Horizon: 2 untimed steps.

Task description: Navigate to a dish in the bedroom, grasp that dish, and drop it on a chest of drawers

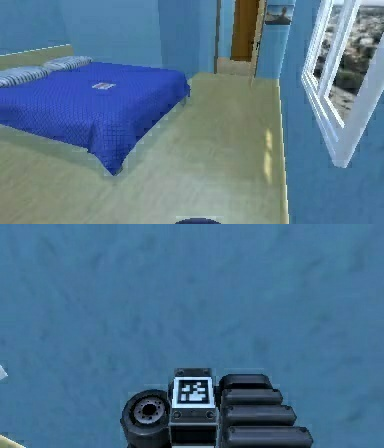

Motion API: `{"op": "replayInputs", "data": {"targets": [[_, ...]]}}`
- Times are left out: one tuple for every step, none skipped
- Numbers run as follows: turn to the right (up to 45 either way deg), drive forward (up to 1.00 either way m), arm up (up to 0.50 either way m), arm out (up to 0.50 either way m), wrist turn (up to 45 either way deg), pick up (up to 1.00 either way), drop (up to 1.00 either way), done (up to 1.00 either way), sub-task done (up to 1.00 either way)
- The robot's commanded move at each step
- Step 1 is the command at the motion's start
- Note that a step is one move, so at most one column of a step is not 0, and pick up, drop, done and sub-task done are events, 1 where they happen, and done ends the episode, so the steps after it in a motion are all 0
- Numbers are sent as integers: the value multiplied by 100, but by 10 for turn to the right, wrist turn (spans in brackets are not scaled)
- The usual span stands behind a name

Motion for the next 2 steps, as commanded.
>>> {"op": "replayInputs", "data": {"targets": [[-450,0,0,0,0,0,0,0,0],[-30,0,0,0,0,0,0,0,0]]}}
